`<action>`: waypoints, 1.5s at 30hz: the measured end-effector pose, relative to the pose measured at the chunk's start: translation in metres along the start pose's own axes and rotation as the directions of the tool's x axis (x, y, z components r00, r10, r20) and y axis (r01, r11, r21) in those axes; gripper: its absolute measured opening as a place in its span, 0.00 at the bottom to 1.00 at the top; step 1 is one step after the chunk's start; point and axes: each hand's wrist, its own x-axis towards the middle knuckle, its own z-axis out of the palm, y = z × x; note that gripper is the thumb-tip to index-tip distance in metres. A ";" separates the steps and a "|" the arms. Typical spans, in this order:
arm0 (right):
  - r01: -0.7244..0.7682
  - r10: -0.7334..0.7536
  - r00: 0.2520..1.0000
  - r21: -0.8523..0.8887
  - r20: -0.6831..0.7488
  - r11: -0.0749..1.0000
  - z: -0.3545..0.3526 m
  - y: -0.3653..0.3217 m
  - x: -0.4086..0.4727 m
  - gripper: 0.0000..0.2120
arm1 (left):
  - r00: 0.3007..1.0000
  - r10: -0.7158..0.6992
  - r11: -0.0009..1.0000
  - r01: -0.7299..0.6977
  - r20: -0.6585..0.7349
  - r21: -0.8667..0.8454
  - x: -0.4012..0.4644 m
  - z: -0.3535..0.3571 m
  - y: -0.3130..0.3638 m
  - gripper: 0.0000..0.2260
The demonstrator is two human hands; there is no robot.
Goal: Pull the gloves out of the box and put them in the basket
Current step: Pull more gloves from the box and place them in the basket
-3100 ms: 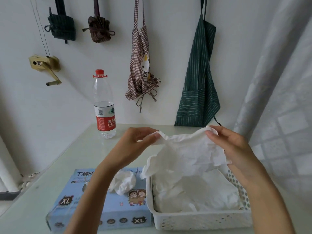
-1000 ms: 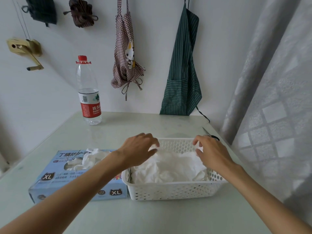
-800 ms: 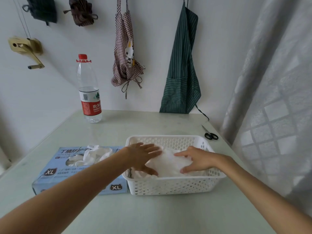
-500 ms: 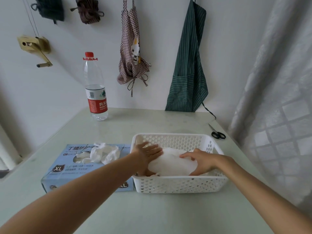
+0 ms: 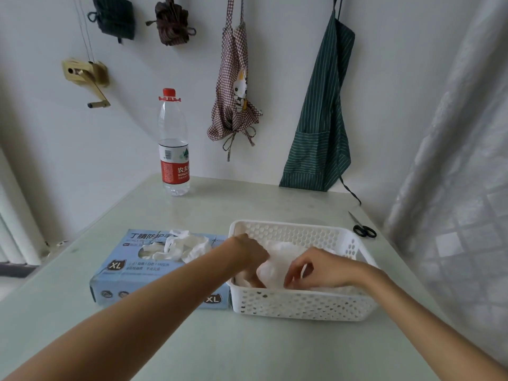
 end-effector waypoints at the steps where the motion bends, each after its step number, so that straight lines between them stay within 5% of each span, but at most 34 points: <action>1: -0.028 0.029 0.999 -0.006 0.042 1.000 0.004 0.000 0.003 0.08 | 1.000 -0.007 0.999 0.006 -0.028 -0.042 -0.003 -0.001 -0.001 0.38; 6: -0.084 0.076 0.990 0.069 0.117 0.994 -0.002 0.002 0.003 0.04 | 0.925 -0.106 0.942 -0.024 -0.364 -0.334 -0.065 -0.009 -0.033 0.31; 9: -0.046 0.059 0.993 0.126 -0.101 0.991 -0.013 -0.009 0.008 0.04 | 0.799 -0.296 0.868 -0.004 -0.523 -0.497 -0.106 0.014 -0.071 0.22; 12: 0.077 -0.007 0.929 0.174 -0.371 0.982 -0.008 -0.049 0.030 0.03 | 0.820 -0.465 0.760 0.178 -0.332 -0.625 -0.135 0.053 -0.112 0.30; 16: 0.146 -0.107 0.876 0.047 -0.471 0.988 0.020 -0.111 0.068 0.04 | 0.890 -0.445 0.620 0.386 0.100 -0.683 -0.151 0.089 -0.140 0.56; 18: 0.096 -0.121 0.865 -0.077 -0.487 0.992 0.032 -0.129 0.083 0.11 | 0.901 -0.412 0.612 0.384 0.136 -0.691 -0.153 0.094 -0.139 0.71; 21: 0.048 -0.116 0.888 -0.161 -0.445 0.986 0.046 -0.142 0.103 0.18 | 0.888 -0.446 0.625 0.398 0.111 -0.672 -0.150 0.101 -0.138 0.75; 24: 0.047 -0.075 0.913 -0.080 -0.402 0.996 0.045 -0.139 0.113 0.10 | 0.874 -0.477 0.620 0.413 0.097 -0.667 -0.147 0.101 -0.133 0.62; 26: 0.113 -0.037 0.865 0.122 -0.500 0.986 0.039 -0.139 0.116 0.06 | 0.862 -0.498 0.614 0.426 0.093 -0.664 -0.146 0.101 -0.131 0.54; 29: 0.210 0.042 0.815 0.362 -0.578 0.908 0.022 -0.143 0.112 0.06 | 0.861 -0.492 0.607 0.446 0.129 -0.658 -0.145 0.101 -0.132 0.54; 32: 0.159 -0.039 0.914 0.270 -0.404 0.950 0.019 -0.148 0.105 0.09 | 0.879 -0.463 0.632 0.419 0.115 -0.653 -0.153 0.094 -0.137 0.57; 34: 0.194 -0.079 0.906 0.243 -0.416 0.950 0.018 -0.155 0.101 0.09 | 0.896 -0.440 0.645 0.266 -0.063 -0.716 -0.164 0.081 -0.136 0.57; 37: 0.236 -0.127 0.915 0.254 -0.384 0.938 0.016 -0.170 0.093 0.08 | 0.811 -0.411 0.652 -0.057 -0.416 -0.756 -0.173 0.063 -0.129 0.51; 41: 0.200 -0.114 0.920 0.201 -0.374 0.959 0.016 -0.179 0.089 0.04 | 0.761 -0.428 0.612 -0.154 -0.489 -0.776 -0.160 0.063 -0.126 0.25; 43: 0.138 -0.077 0.952 0.192 -0.296 0.972 0.015 -0.175 0.087 0.13 | 0.724 -0.468 0.634 -0.125 -0.507 -0.763 -0.157 0.064 -0.128 0.12; 45: 0.051 -0.033 0.981 0.095 -0.189 0.994 0.019 -0.168 0.086 0.25 | 0.673 -0.530 0.614 -0.116 -0.516 -0.781 -0.156 0.065 -0.131 0.10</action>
